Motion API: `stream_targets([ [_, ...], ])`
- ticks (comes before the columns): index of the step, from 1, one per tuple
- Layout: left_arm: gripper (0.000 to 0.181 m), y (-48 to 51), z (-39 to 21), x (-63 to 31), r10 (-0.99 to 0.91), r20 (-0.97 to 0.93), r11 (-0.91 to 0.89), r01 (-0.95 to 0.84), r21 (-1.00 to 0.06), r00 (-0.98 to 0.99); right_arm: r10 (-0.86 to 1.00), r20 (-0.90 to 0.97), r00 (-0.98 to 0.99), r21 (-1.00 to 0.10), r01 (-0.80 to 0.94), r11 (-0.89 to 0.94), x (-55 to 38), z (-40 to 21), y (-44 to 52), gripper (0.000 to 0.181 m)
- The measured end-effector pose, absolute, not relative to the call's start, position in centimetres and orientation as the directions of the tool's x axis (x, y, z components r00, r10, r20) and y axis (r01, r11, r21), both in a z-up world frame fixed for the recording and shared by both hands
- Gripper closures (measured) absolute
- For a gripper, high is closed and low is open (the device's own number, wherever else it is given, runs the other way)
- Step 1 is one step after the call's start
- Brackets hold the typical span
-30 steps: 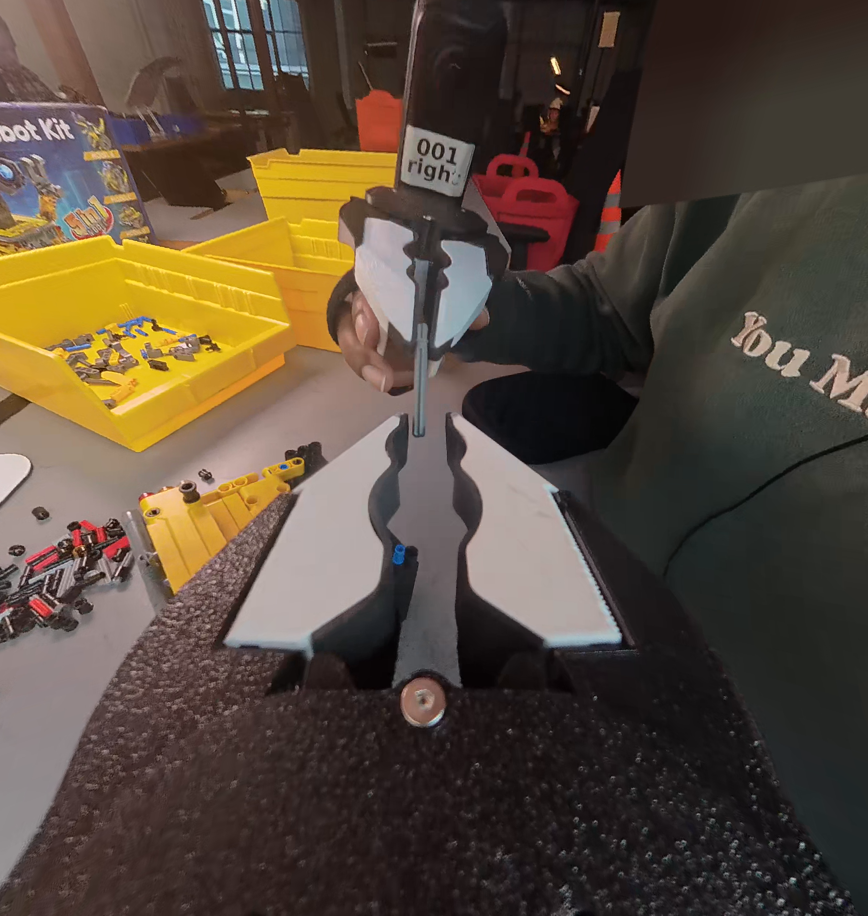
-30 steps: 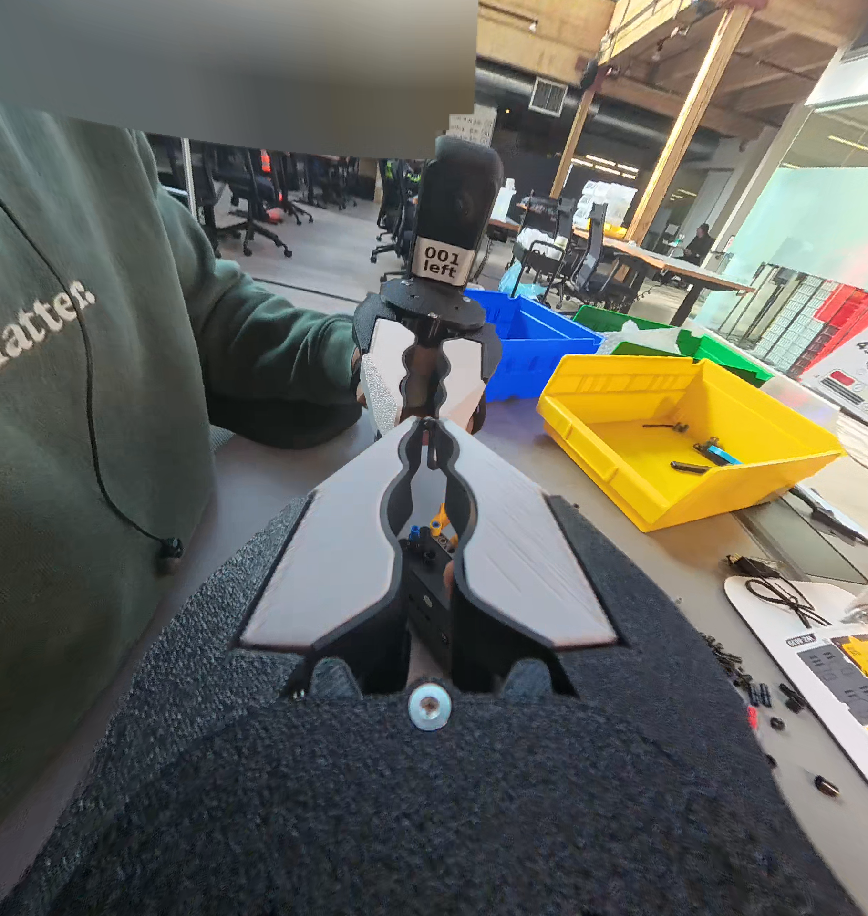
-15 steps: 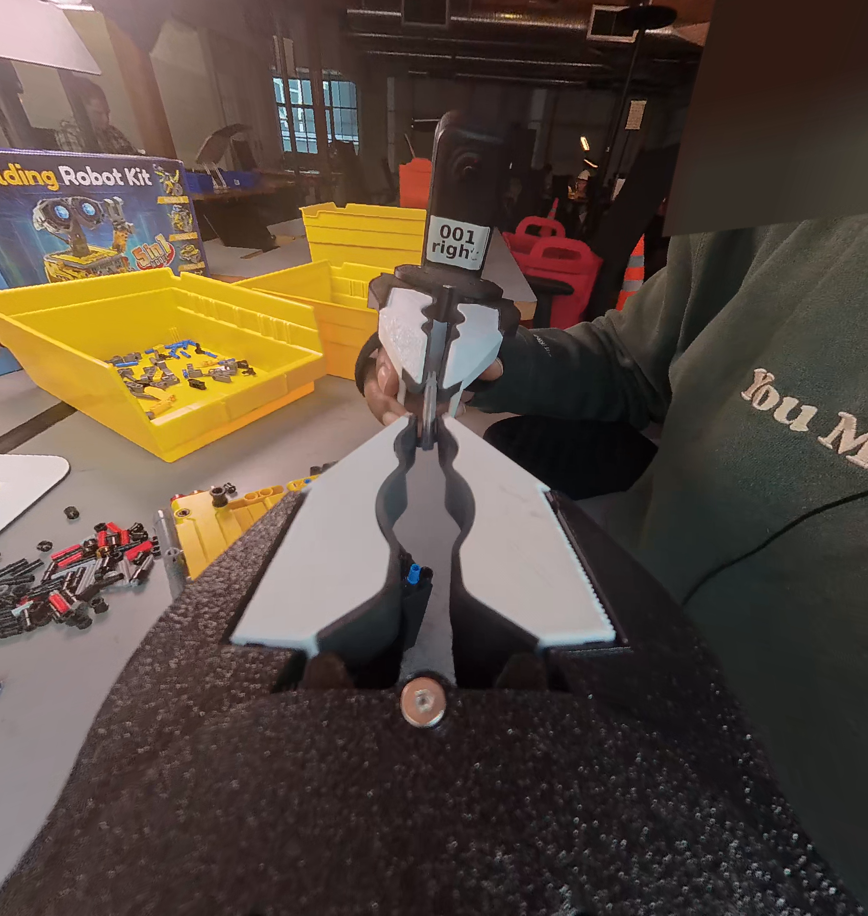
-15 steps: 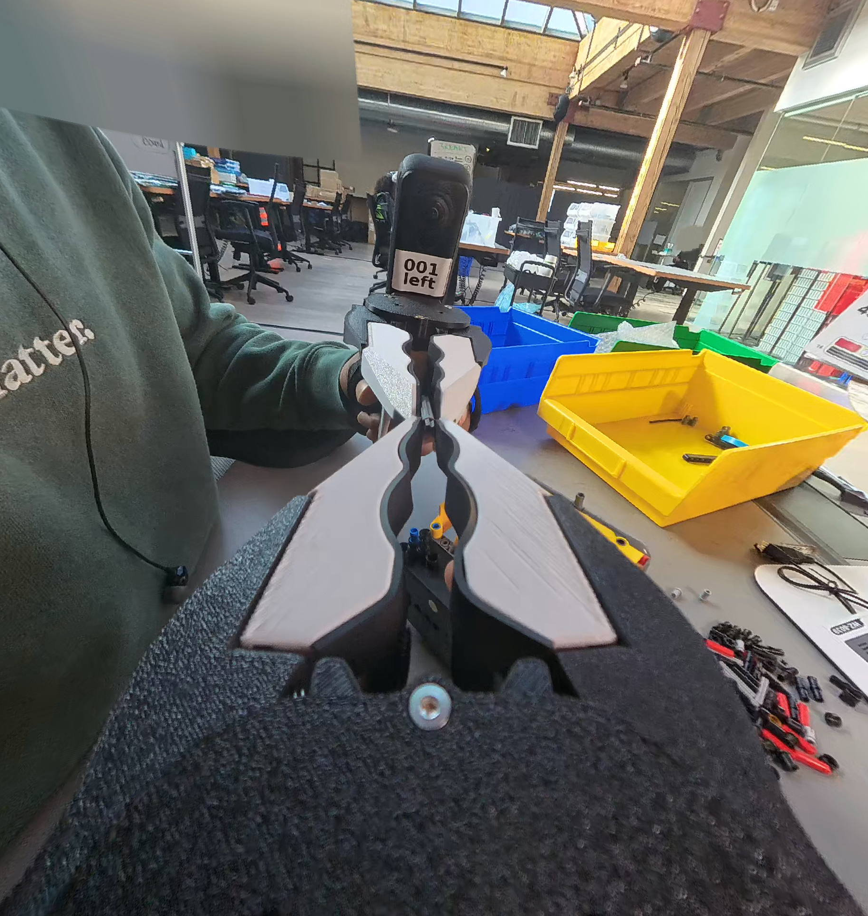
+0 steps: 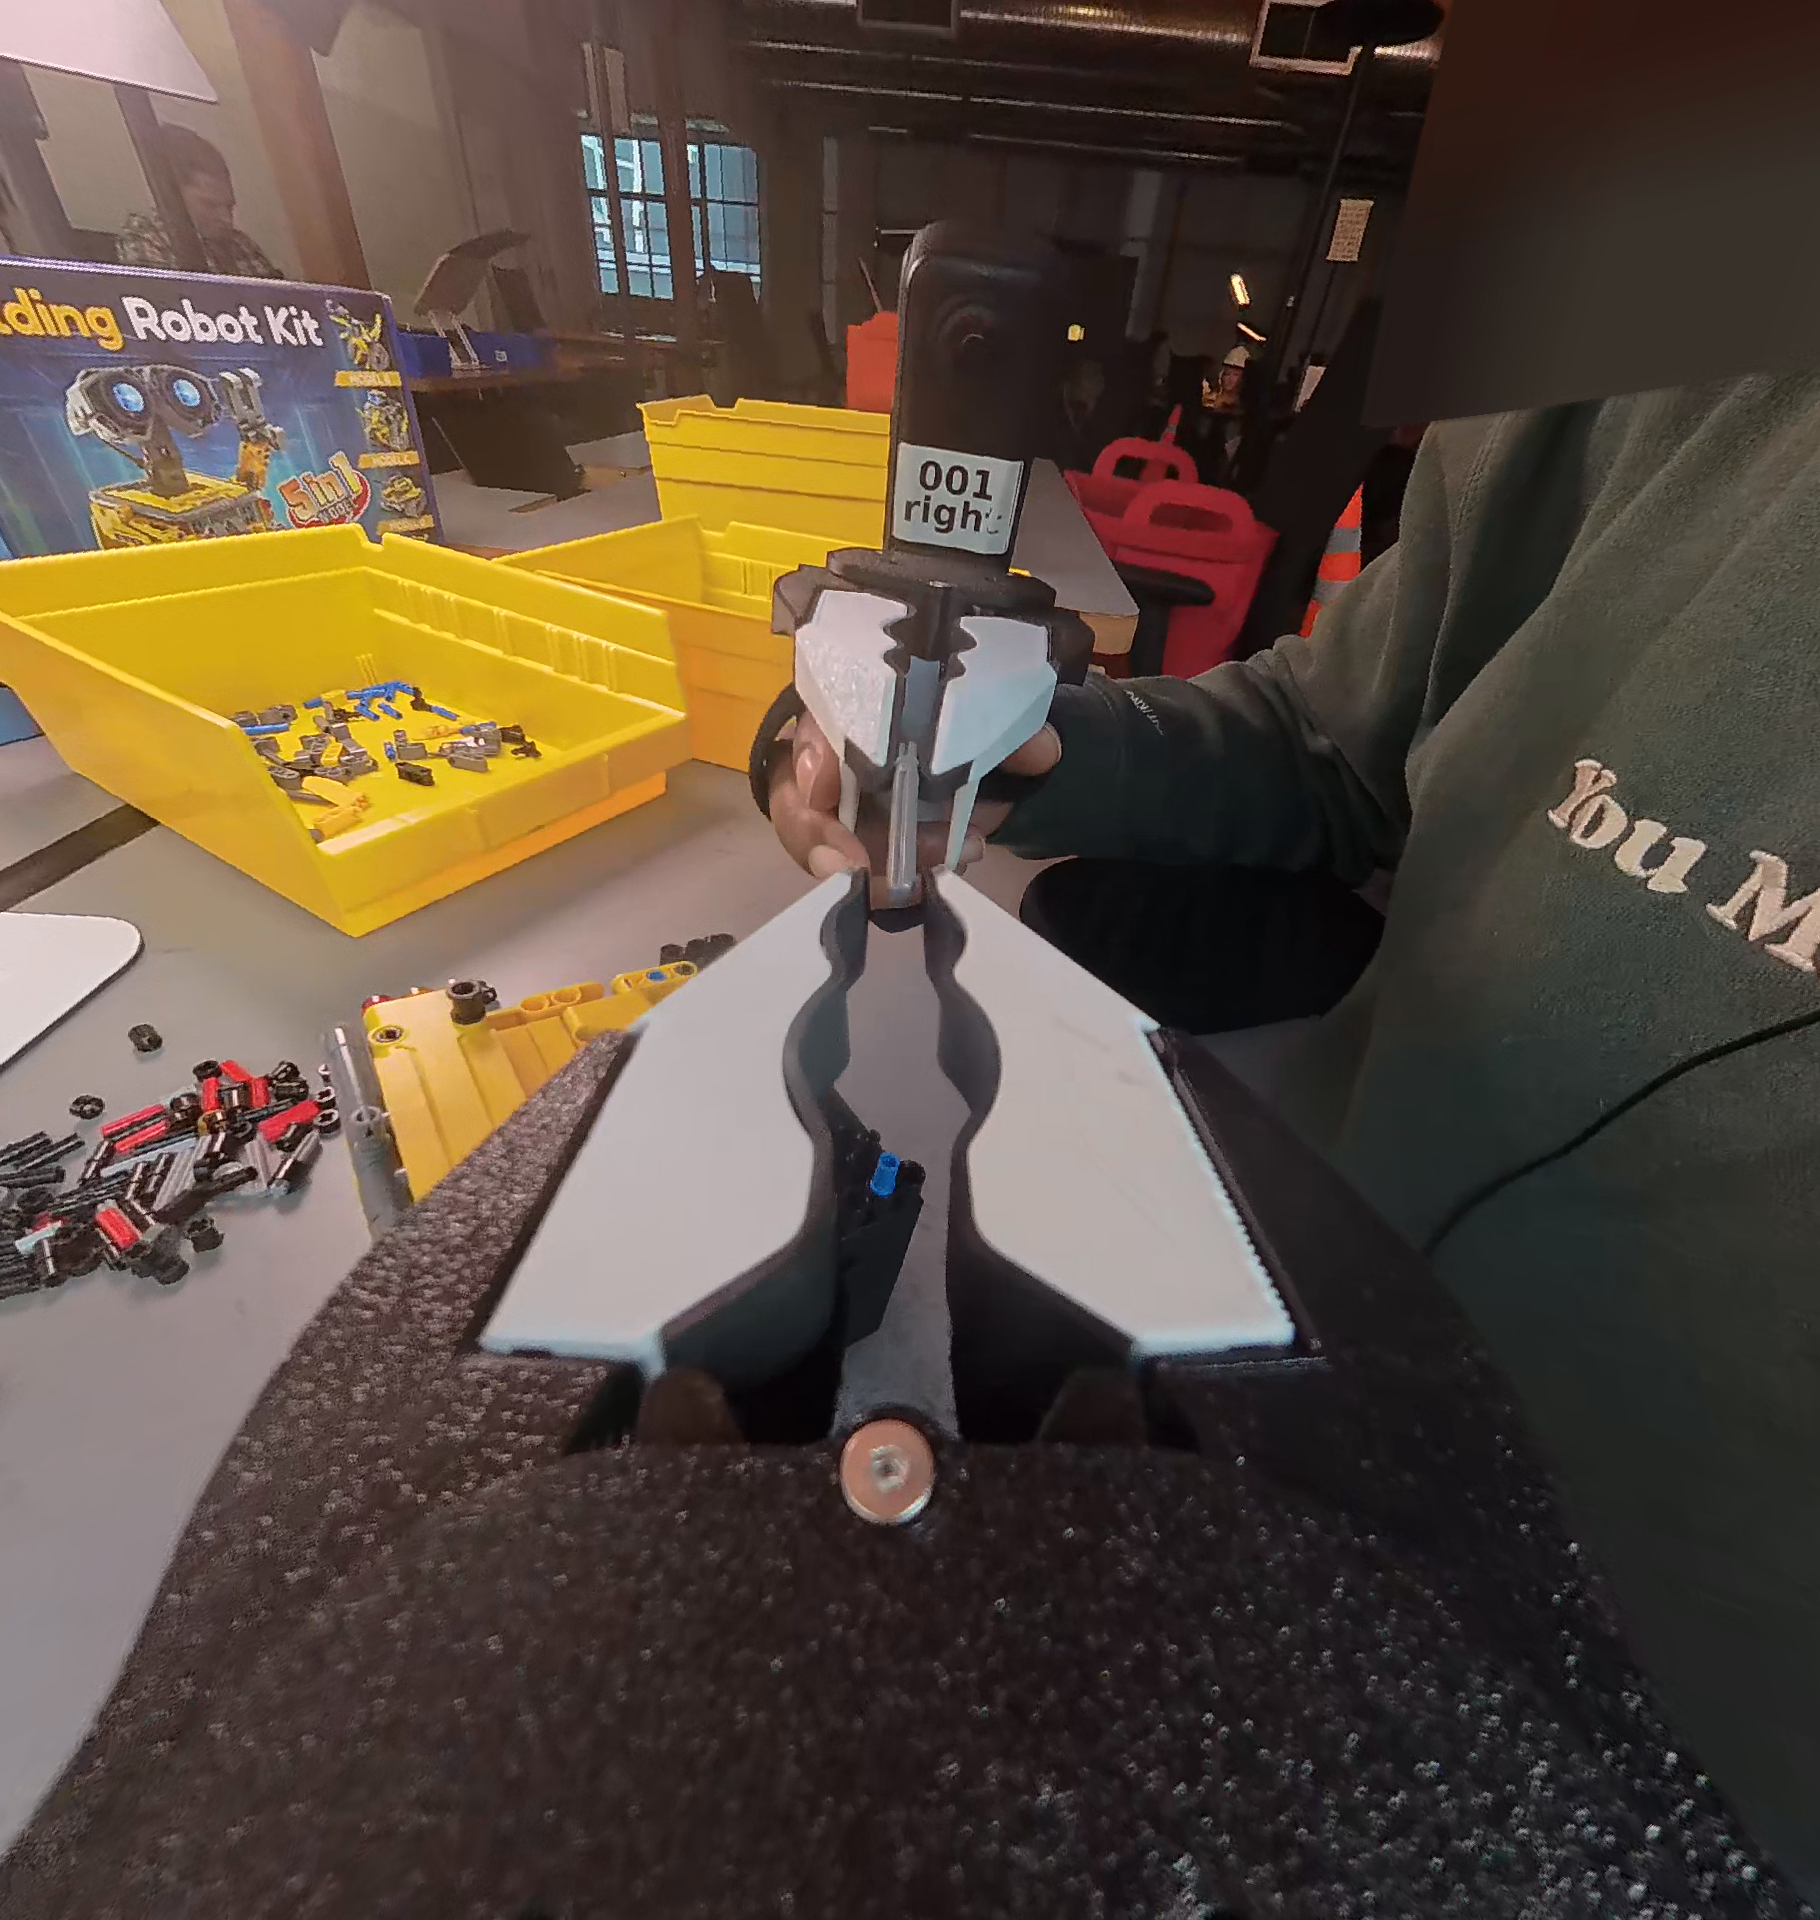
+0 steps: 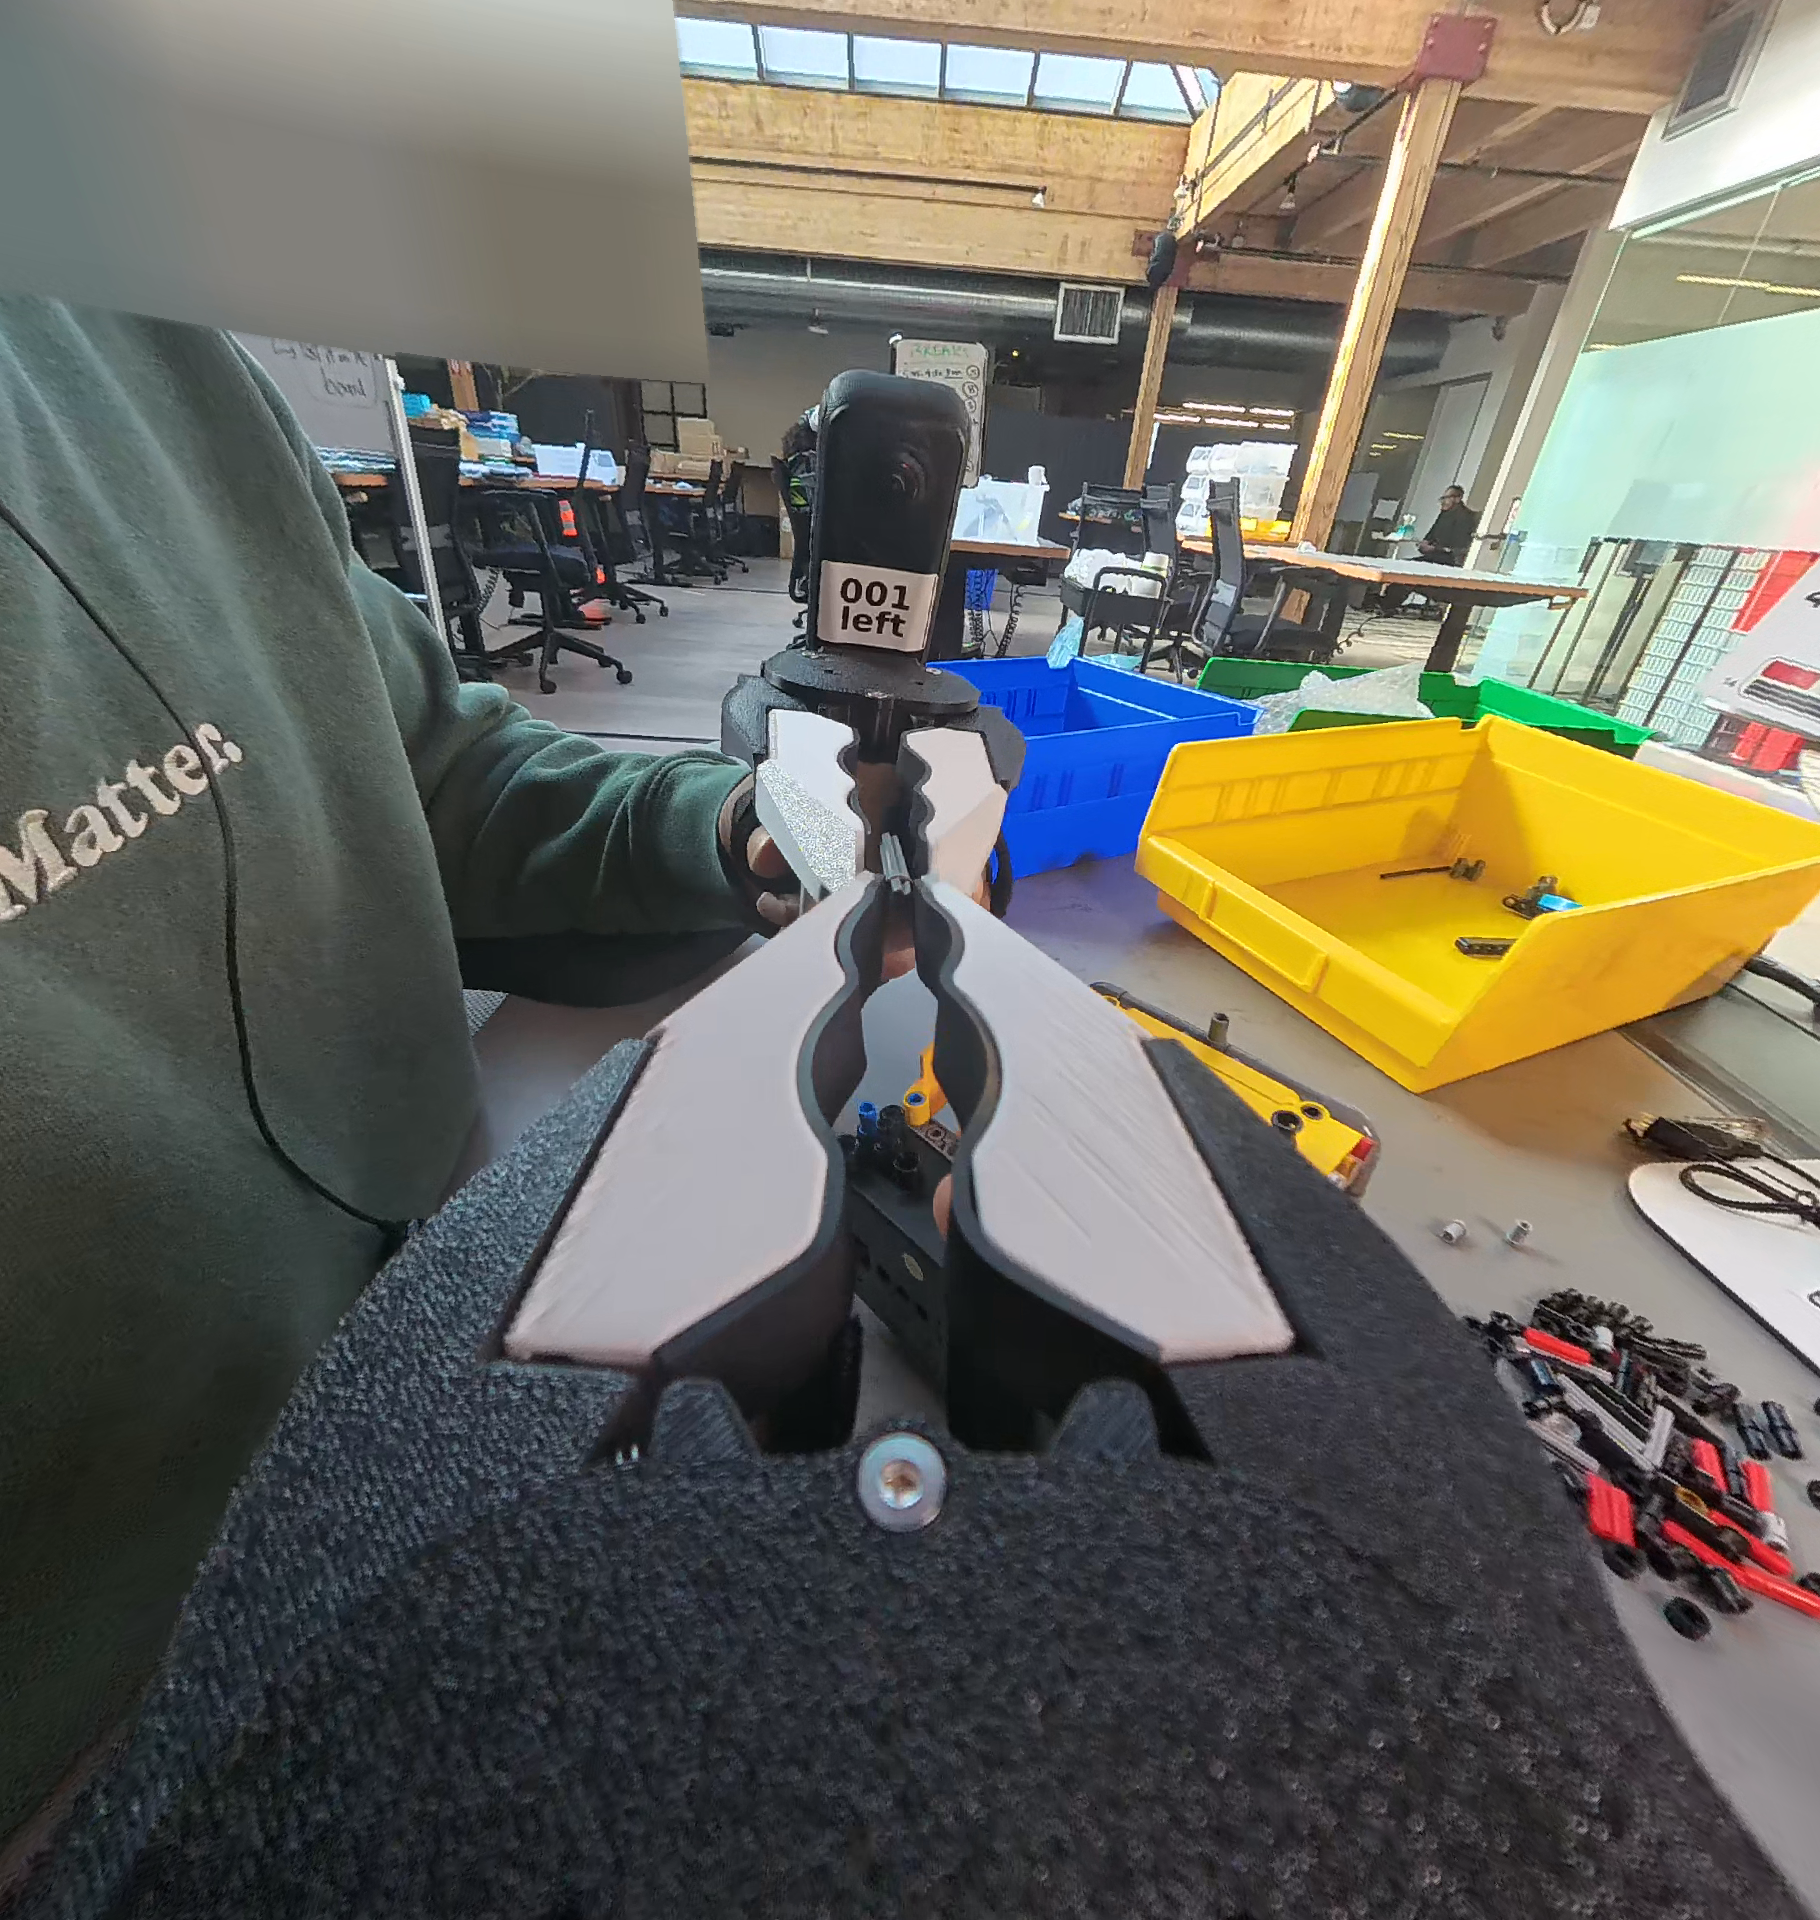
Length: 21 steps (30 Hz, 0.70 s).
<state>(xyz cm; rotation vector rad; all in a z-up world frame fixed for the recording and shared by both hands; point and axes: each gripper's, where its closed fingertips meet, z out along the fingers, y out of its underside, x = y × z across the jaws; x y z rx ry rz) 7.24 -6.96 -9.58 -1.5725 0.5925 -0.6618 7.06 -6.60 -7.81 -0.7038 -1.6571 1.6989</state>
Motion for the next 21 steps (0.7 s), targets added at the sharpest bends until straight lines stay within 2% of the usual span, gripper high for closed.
stream_targets([
  [2,0.178,-7.0,-9.5,7.4,-0.712,0.072,-0.099,0.002,-0.995,0.699,0.764,0.066,-0.641,-0.996,-0.084,0.016,7.0,-7.9,-6.6,0.177],
  [21,0.179,-7.0,-10.1,6.9,-0.702,0.076,-0.119,-0.012,-0.993,0.708,0.767,0.063,-0.639,-0.998,-0.027,0.060,6.6,-9.6,-6.5,0.177],
])
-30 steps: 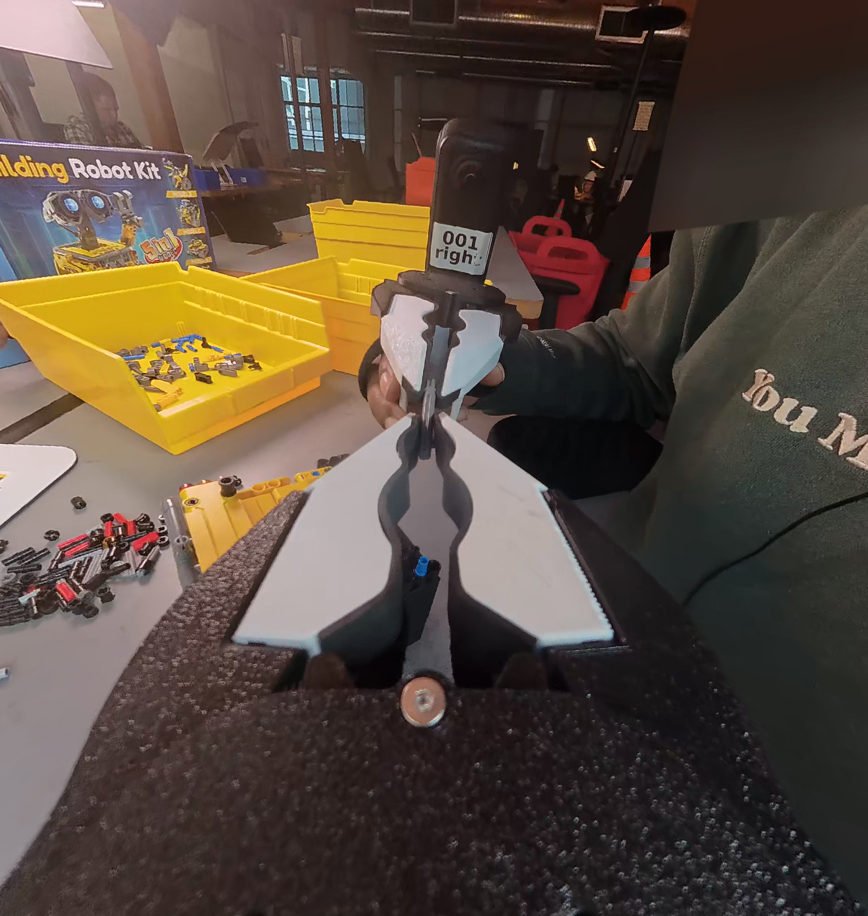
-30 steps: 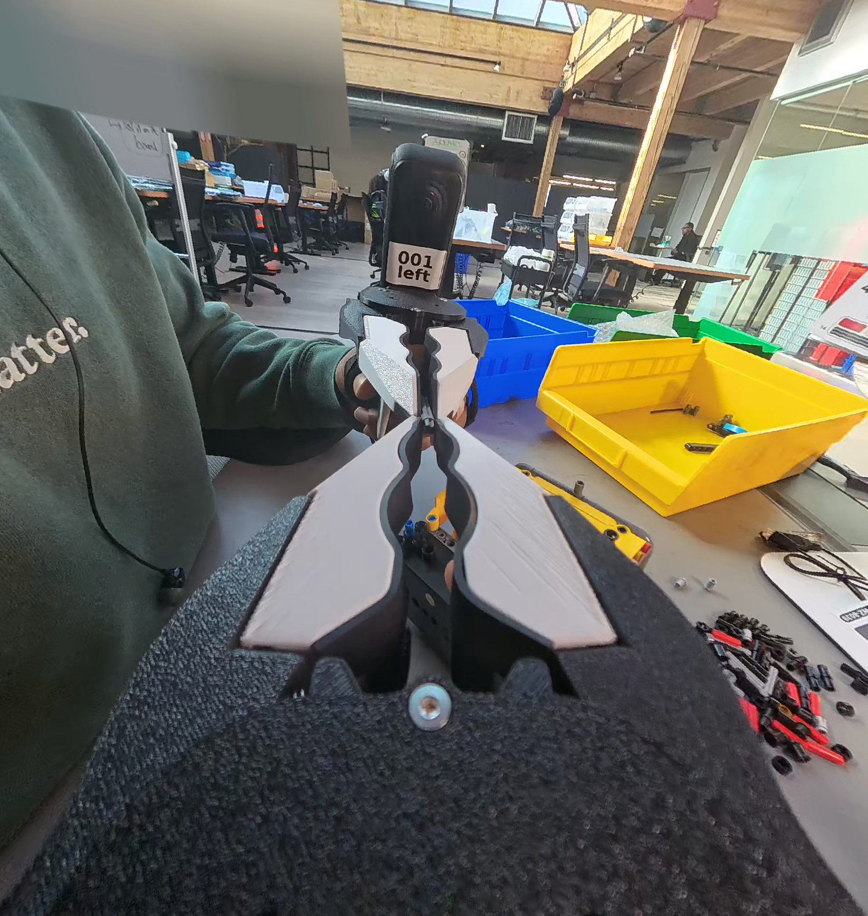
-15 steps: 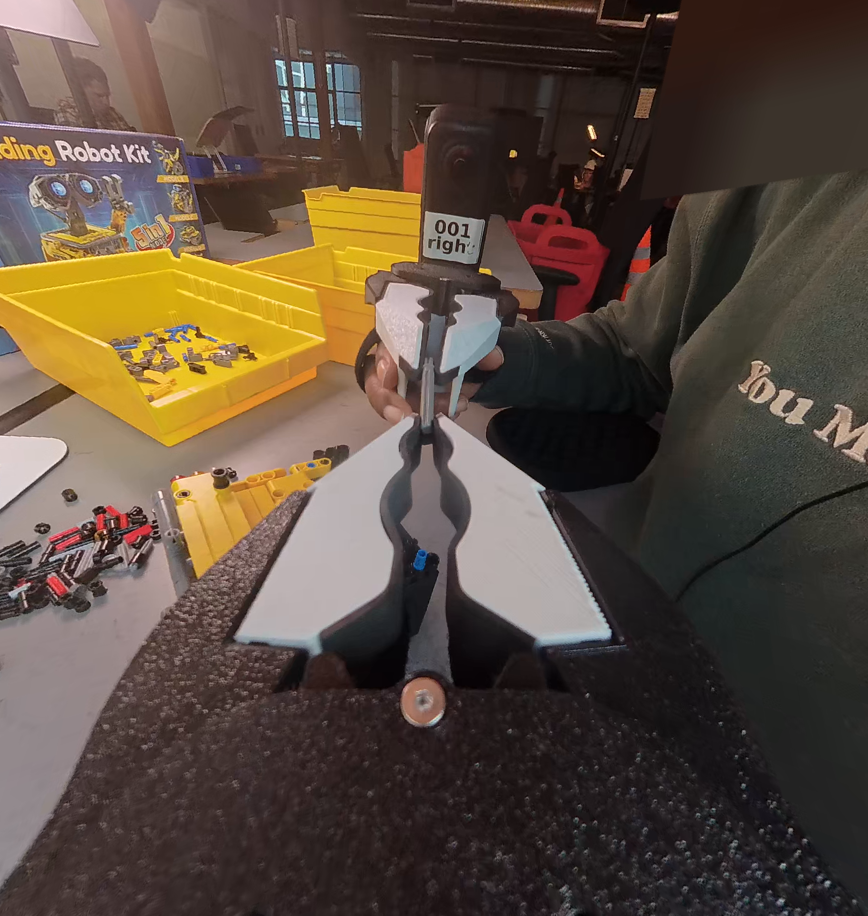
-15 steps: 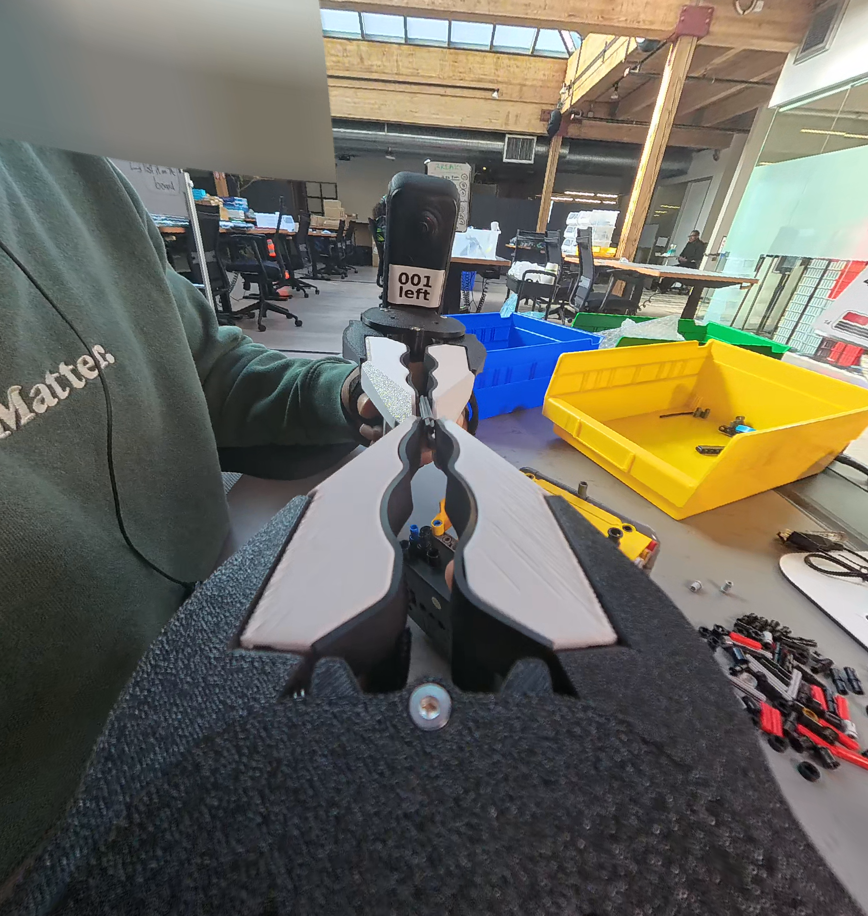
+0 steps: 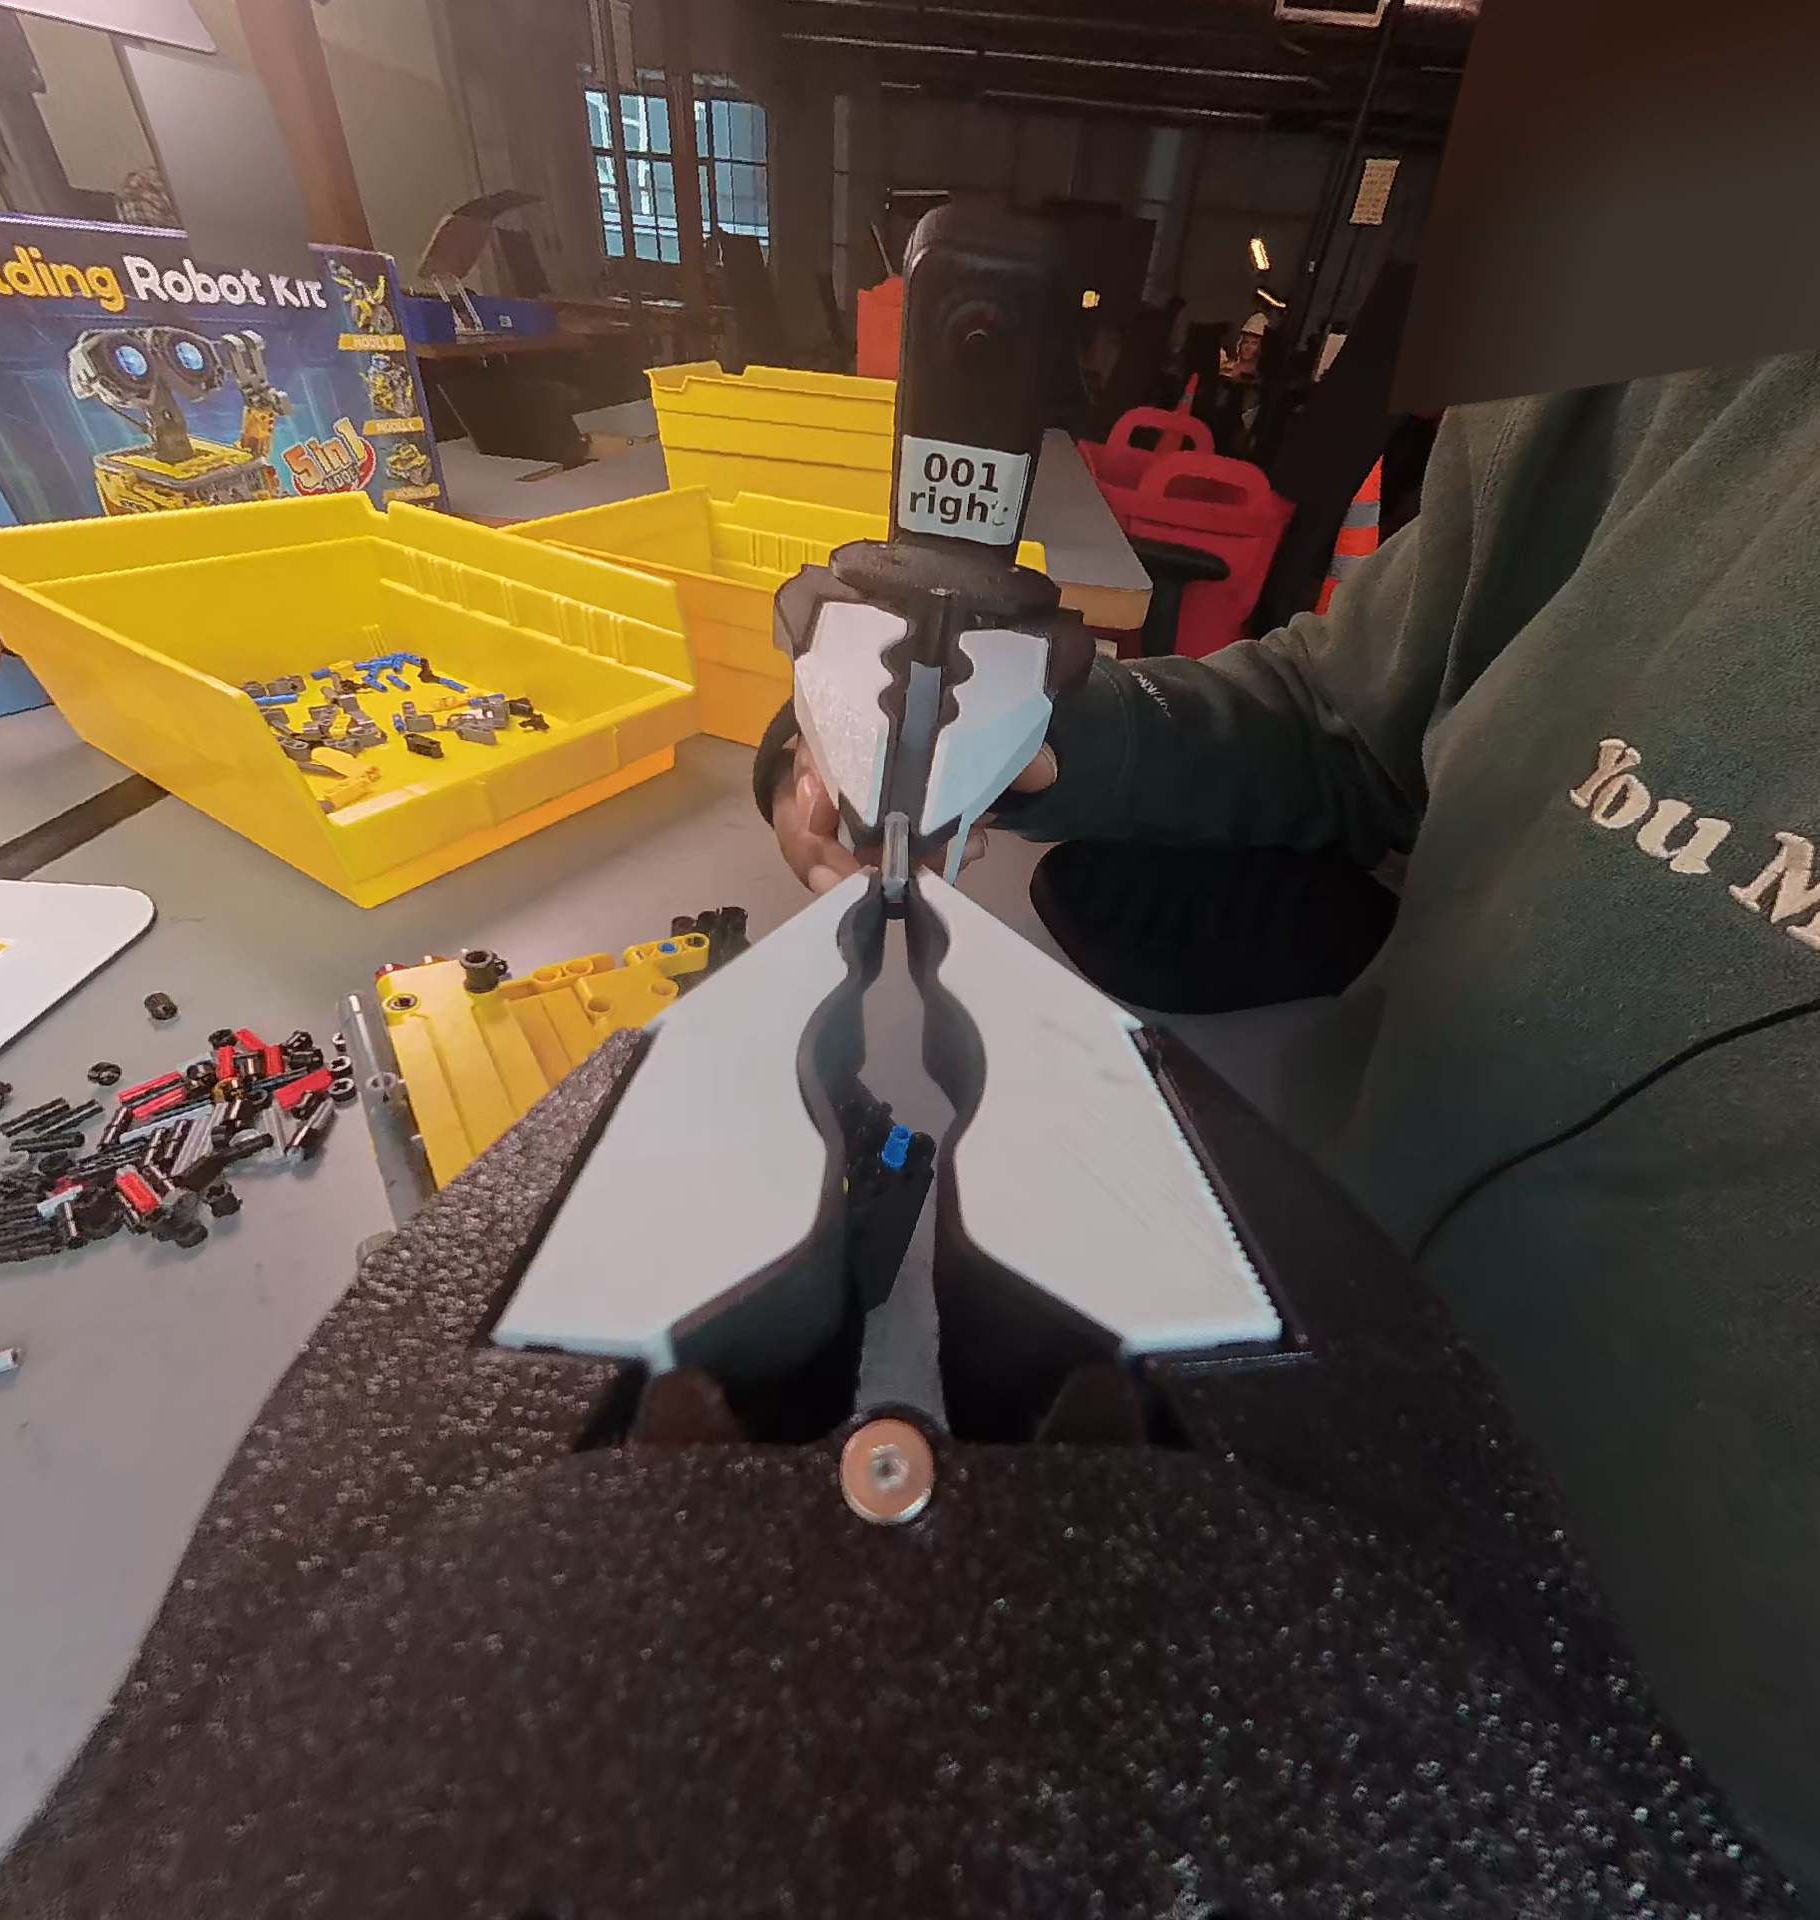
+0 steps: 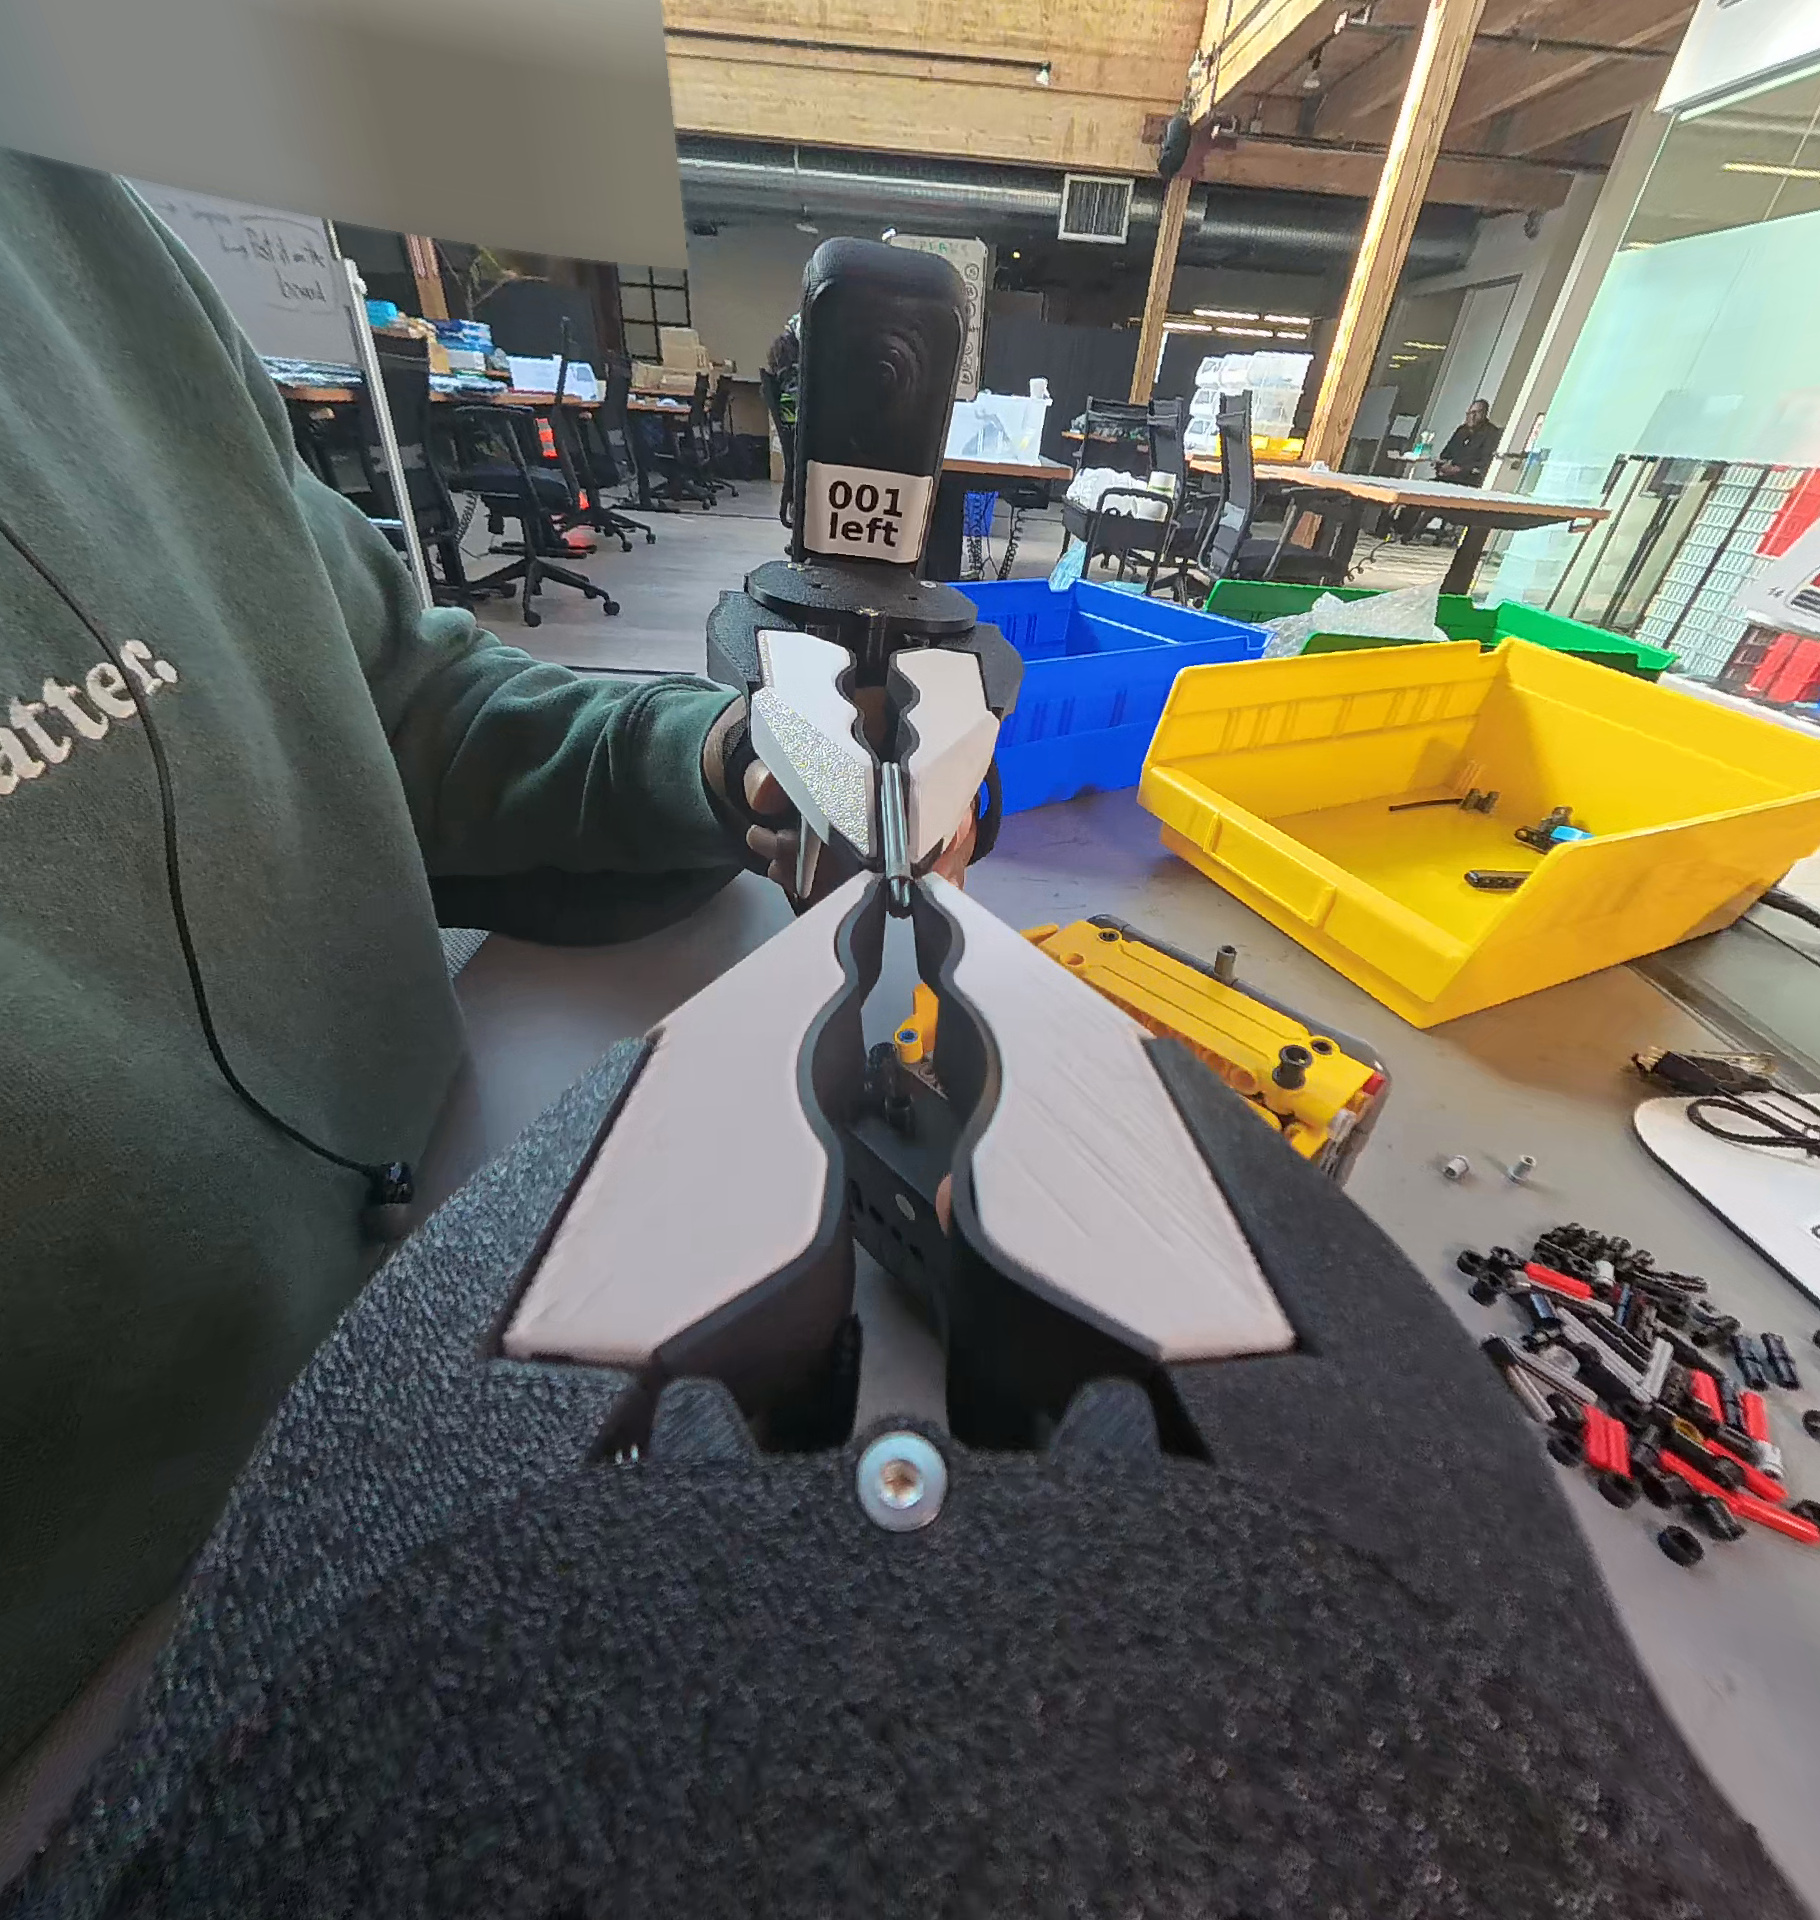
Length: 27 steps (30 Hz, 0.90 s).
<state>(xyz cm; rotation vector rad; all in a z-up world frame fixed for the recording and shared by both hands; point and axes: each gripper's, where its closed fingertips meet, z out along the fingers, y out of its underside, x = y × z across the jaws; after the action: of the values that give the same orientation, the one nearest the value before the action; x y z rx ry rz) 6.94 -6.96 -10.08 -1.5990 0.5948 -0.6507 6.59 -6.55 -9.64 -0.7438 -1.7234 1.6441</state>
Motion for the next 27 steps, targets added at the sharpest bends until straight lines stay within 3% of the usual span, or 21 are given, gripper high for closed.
stream_targets([
  [12,0.179,-6.7,-10.5,6.1,-0.685,0.077,-0.129,-0.017,-0.992,0.724,0.789,0.073,-0.609,-0.997,-0.016,0.080,6.3,-10.1,-5.7,0.177],
  [15,0.180,-6.7,-9.7,4.2,-0.645,0.073,-0.107,0.005,-0.994,0.761,0.806,0.077,-0.587,-0.996,-0.009,0.089,6.6,-9.8,-4.5,0.170],
  [21,0.180,-6.8,-10.8,1.9,-0.590,0.024,-0.145,-0.077,-0.986,0.807,0.769,0.159,-0.619,-0.952,0.111,0.286,7.0,-13.3,-5.2,0.164],
  [27,0.179,-6.3,-12.5,2.7,-0.588,-0.021,-0.170,-0.150,-0.974,0.808,0.708,0.305,-0.637,-0.815,0.209,0.540,6.0,-17.3,-7.2,0.150],
])
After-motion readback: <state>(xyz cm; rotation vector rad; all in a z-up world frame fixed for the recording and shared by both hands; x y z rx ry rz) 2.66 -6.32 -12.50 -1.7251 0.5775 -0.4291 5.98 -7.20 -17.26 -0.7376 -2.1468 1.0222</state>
